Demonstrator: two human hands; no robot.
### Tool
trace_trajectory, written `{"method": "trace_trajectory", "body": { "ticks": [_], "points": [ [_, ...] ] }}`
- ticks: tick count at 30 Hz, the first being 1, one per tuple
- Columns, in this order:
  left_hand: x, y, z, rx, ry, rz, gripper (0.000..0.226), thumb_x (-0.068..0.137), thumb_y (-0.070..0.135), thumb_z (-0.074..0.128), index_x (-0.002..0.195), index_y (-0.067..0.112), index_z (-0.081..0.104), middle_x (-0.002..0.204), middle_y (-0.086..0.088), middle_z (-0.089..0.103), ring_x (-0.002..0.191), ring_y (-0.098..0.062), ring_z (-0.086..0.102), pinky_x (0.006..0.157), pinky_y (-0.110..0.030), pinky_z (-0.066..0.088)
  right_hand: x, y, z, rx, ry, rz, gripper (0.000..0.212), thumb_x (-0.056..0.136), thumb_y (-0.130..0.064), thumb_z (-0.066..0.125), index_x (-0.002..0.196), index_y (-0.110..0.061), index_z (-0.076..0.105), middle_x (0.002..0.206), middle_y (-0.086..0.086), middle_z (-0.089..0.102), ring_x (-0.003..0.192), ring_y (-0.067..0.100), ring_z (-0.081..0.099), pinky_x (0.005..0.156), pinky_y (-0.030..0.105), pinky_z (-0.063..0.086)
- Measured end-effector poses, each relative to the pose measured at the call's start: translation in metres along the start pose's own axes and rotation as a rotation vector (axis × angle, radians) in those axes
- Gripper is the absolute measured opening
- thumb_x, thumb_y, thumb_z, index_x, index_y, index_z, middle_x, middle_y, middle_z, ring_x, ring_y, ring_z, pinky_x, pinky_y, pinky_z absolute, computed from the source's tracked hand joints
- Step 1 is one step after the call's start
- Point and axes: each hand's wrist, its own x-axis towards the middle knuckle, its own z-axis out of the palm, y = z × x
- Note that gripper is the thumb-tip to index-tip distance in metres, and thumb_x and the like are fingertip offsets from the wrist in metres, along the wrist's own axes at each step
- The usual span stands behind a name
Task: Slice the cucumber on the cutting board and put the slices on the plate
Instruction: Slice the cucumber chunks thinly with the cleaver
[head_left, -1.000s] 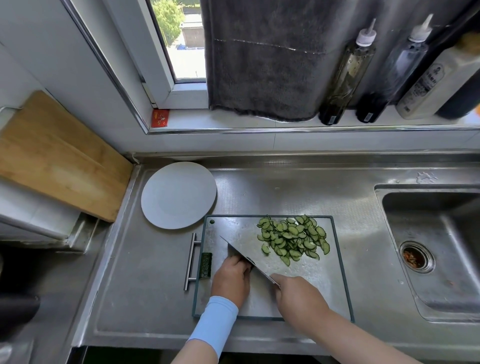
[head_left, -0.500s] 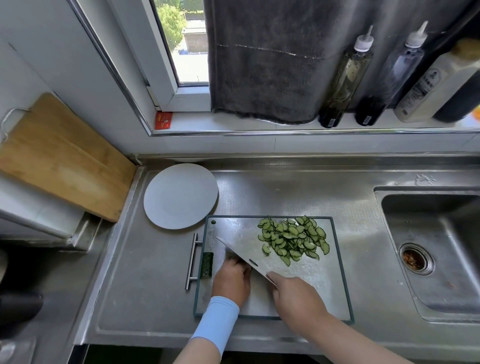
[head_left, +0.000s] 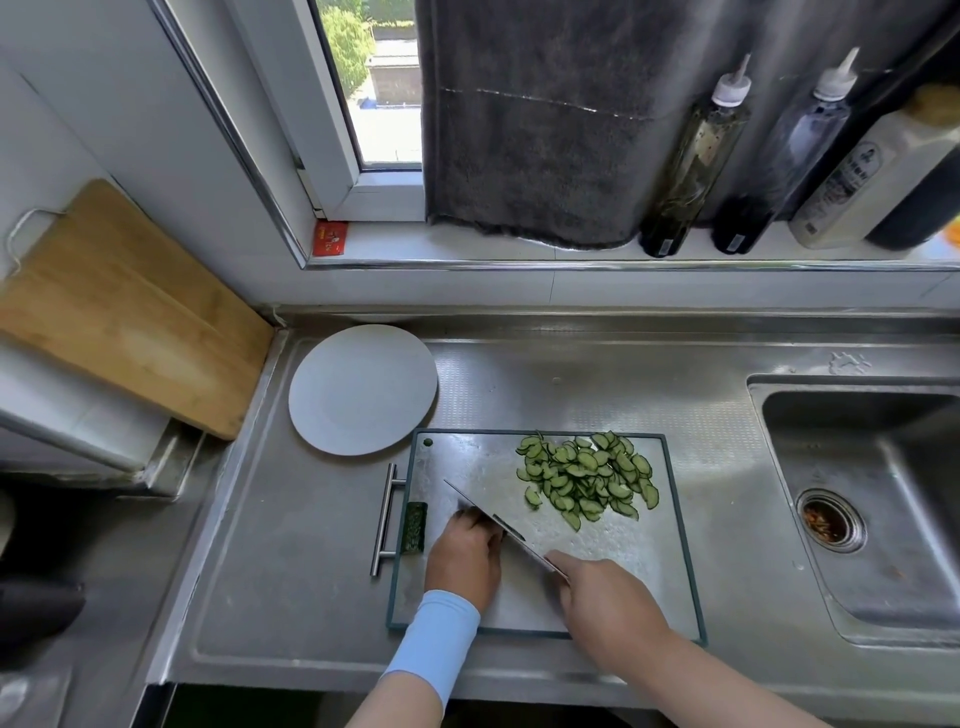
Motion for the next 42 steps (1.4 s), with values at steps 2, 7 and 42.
{"method": "trace_trajectory", "body": {
  "ticks": [2, 7, 42],
  "points": [
    [0.000, -0.001, 0.002, -0.030, 0.009, -0.017, 0.018, 0.067, 0.007, 0.080, 0.081, 0.018, 0.074, 0.082, 0.000, 0.066, 0.076, -0.022, 0.063, 0.058, -0.027, 0.055, 0.006, -0.002, 0.001, 0.003, -0.013, 0.016, 0.024, 0.095, -0.015, 0.039, 0.105, -0.028, 0.057, 0.076, -0.003, 0.056, 0.069, 0.021, 0.050, 0.053, 0.029, 0.032],
    [-0.001, -0.002, 0.004, -0.051, 0.006, -0.039, 0.014, 0.068, 0.007, 0.080, 0.075, 0.016, 0.074, 0.077, -0.001, 0.064, 0.071, -0.023, 0.062, 0.054, -0.028, 0.054, 0.028, -0.013, 0.003, 0.014, -0.039, 0.032, 0.023, 0.094, -0.018, 0.039, 0.104, -0.023, 0.059, 0.085, 0.003, 0.065, 0.078, 0.027, 0.059, 0.063, 0.033, 0.044],
    [-0.003, -0.004, 0.006, -0.073, 0.039, -0.042, 0.019, 0.062, 0.007, 0.085, 0.070, 0.019, 0.074, 0.071, 0.001, 0.062, 0.065, -0.020, 0.060, 0.050, -0.023, 0.050, 0.030, -0.019, 0.004, 0.013, -0.039, 0.020, 0.024, 0.092, -0.017, 0.038, 0.101, -0.024, 0.059, 0.087, 0.003, 0.067, 0.079, 0.027, 0.057, 0.068, 0.036, 0.050]
  ]
}}
